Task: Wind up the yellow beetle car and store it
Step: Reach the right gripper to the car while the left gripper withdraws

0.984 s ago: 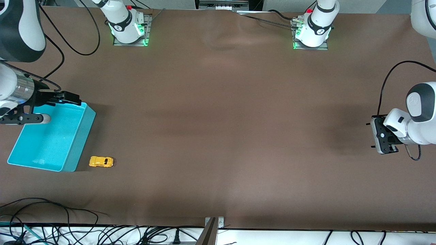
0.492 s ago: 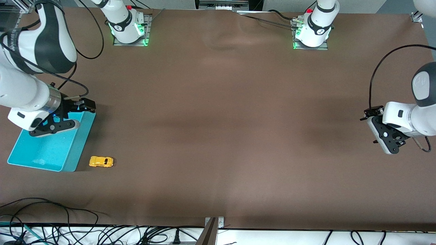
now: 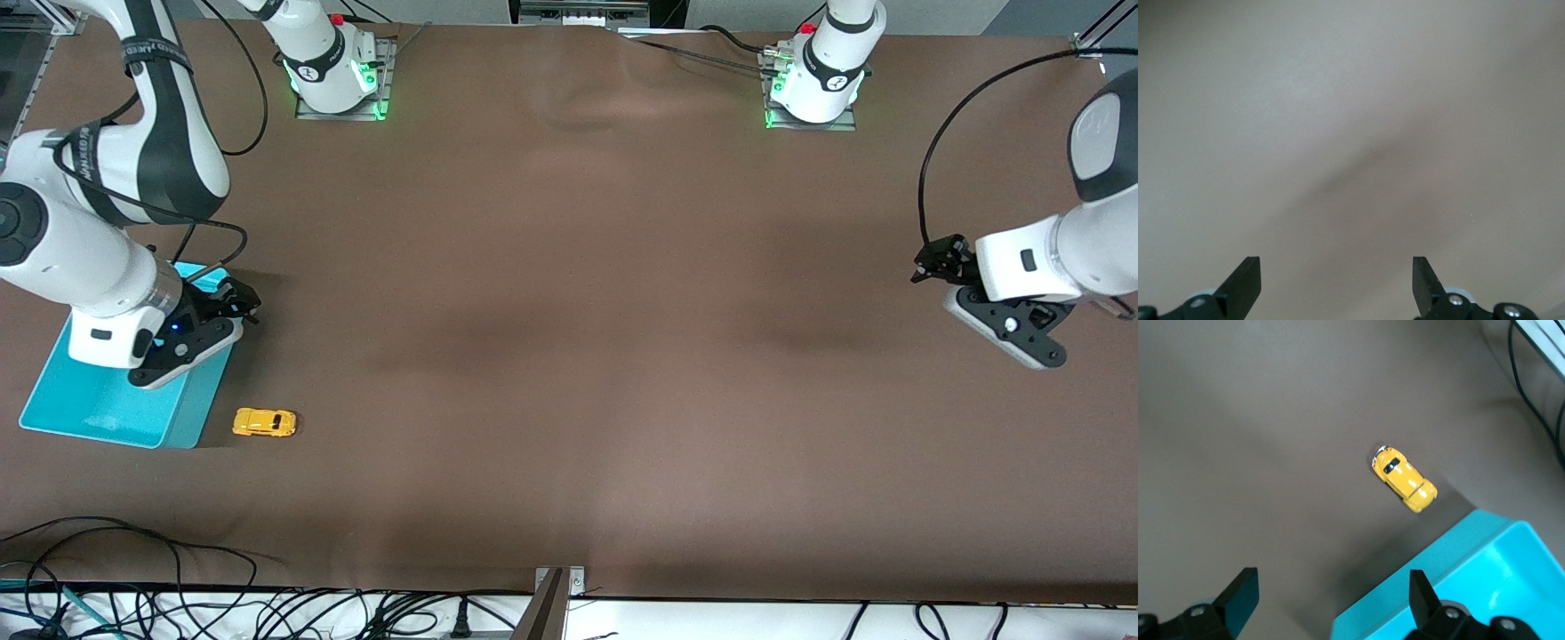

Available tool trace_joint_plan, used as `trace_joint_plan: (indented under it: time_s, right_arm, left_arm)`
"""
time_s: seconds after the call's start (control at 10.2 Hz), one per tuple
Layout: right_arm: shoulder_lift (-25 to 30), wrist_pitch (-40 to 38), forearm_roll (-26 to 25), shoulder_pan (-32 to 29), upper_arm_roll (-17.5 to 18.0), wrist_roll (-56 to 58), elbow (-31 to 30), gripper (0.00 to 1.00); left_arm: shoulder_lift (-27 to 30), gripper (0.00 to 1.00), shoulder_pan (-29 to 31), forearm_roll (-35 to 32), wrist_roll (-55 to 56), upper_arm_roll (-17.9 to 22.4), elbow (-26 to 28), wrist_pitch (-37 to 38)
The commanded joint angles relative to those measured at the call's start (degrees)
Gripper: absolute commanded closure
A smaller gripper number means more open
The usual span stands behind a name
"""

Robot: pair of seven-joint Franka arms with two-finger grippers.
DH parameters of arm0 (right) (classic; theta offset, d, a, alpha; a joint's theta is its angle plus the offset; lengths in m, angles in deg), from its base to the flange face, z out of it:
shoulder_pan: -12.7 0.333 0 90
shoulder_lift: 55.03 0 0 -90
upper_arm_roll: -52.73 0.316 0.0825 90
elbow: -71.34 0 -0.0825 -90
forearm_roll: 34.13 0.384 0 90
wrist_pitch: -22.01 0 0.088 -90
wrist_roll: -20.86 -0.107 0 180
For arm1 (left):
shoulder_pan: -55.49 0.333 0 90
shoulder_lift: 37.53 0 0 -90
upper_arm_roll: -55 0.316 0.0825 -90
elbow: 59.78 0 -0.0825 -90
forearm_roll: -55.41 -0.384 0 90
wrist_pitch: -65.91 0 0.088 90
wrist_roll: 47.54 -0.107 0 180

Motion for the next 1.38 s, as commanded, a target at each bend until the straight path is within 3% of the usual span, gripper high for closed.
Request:
trace_joint_plan:
  time_s: [0.0, 0.1, 0.3, 0.39, 0.59, 0.79, 0.98, 1.28]
  right_arm:
    - [-1.68, 6.3, 1.26, -2.56, 0.21, 11.43, -3.93, 0.0]
    - [-3.79, 7.62, 2.58, -3.87, 0.12, 18.17, -3.85, 0.0]
    - [-8.44, 10.09, 11.07, -7.3, 0.21, 33.19, -3.15, 0.0]
    - [-10.55, 11.05, 13.64, -8.19, 0.12, 38.75, -2.28, 0.0]
    - [-14.07, 11.24, 14.02, -8.55, 0.21, 42.75, 1.23, 0.0]
    - [-17.59, 11.15, 13.67, -8.46, 0.21, 45.99, 5.09, 0.0]
    - [-20.84, 11.24, 13.41, -8.2, 0.3, 49.25, 8.62, 0.0]
    - [-24.8, 11.33, 13.23, -7.41, 0.48, 52.32, 12.83, 0.0]
  left_arm:
    - [2.72, 0.0, 1.39, -1.17, 3.32, 0.7, -2.69, 3.27]
    - [3.25, 0.0, 2.27, -1.08, 6.72, 0.62, -2.87, 3.36]
    - [6.59, 0.0, 2.1, -0.99, 22.23, -0.26, -2.87, 3.97]
    - [7.47, 0.0, 2.45, -0.47, 24.75, -0.35, -2.87, 5.02]
    - [9.31, 0.0, 1.32, 3.74, 24.51, 3.57, -1.47, 6.69]
    - [11.5, 0.0, -6.22, 5.93, 24.33, 11.82, 2.38, 6.88]
    - [17.46, 0.0, -12.64, 7.0, 22.5, 17.99, 12.37, 2.08]
    - [17.85, 0.0, -13.28, 7.09, 21.43, 18.28, 13.74, 1.34]
